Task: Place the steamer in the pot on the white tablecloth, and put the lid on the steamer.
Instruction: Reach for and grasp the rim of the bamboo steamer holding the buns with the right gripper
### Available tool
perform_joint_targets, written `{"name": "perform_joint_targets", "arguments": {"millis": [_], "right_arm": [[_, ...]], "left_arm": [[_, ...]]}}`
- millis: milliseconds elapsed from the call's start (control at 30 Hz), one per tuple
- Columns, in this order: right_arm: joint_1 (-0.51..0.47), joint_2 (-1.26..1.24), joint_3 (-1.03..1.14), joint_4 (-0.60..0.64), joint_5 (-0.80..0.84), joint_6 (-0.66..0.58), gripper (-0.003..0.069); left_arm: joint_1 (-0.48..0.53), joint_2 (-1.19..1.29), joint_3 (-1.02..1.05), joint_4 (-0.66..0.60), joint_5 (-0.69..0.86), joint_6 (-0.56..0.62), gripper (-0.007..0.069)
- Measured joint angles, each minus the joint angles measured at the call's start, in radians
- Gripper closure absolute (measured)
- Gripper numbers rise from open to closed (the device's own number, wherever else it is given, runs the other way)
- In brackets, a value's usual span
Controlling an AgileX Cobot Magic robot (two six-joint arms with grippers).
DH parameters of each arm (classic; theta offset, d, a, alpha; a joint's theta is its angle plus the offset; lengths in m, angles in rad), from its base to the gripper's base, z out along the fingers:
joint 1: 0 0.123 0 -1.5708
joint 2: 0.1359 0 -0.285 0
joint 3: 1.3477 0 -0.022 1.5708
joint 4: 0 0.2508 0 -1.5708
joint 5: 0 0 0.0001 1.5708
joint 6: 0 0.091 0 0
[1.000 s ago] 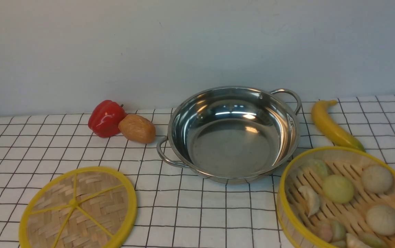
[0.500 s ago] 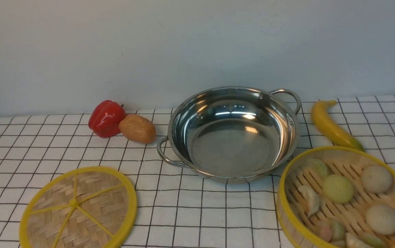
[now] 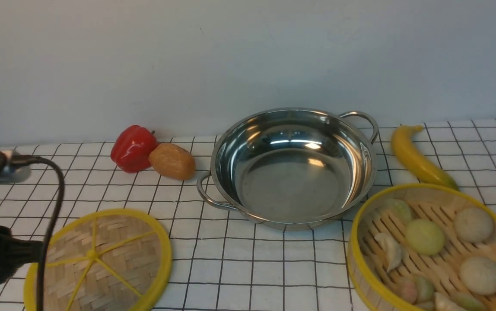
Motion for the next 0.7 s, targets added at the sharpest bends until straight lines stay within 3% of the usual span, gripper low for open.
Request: {"name": "perform_joint_targets", "arguments": {"millis": [267,467,700], "right_arm": [[-0.029,0.142,0.000,-0.001,-0.079,0.002,0.0418],[-0.130,0.187,0.000,0.003,-0.091,-0.003,0.0417],[-0.161,0.250,-0.001,0.156,-0.110,-0.122,0.0417]], "left_arm": [[0.000,0.254,-0.044,-0.080,0.013,0.087,0.0382],[0.000,0.317,-0.046,-0.084,-0.027,0.091,0.0382],[0.000,0.322,-0.046,-0.092,-0.063,0.091,0.0382]]}}
